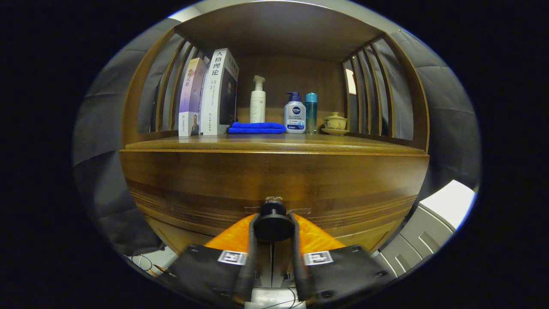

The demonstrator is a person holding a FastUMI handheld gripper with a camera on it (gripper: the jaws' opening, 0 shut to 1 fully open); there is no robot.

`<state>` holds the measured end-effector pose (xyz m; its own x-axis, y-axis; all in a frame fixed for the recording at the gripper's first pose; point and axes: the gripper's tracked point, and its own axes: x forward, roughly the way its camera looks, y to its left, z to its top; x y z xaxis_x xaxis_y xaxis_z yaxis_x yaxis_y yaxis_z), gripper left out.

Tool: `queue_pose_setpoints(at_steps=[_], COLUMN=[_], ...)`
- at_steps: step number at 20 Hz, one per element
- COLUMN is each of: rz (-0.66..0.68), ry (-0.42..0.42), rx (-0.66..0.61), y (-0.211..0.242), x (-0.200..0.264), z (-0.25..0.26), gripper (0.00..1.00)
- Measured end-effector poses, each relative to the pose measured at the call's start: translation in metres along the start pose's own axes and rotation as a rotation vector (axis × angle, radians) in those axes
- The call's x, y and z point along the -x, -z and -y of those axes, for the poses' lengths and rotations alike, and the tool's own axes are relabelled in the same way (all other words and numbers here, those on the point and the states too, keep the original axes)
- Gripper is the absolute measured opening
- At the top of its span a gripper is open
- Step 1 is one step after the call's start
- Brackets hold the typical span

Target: Pull open the drawer, take out the items inside it, and place them on the countertop above the cabinet.

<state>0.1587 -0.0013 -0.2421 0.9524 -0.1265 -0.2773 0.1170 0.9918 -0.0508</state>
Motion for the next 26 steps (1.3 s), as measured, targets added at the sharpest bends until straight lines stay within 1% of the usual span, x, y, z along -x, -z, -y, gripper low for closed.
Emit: queue_pose_setpoints(at_steps=[1,4,12,20,26], rz=[-0.012,-0.018,-0.017,-0.018,-0.021], ry=[-0.013,-0.032,-0.018,-0.022,-0.056], rx=[0.007,0.001,0.004,0.01,0.029], y=[0.002,0.001,0.003,0.014,0.022], x=[0.003,0.002,0.008,0.045,0.076], z=[0.0,0.0,0.0,0.004,0.005], gripper=[0.3,0.23,0.22,0.23,0.22])
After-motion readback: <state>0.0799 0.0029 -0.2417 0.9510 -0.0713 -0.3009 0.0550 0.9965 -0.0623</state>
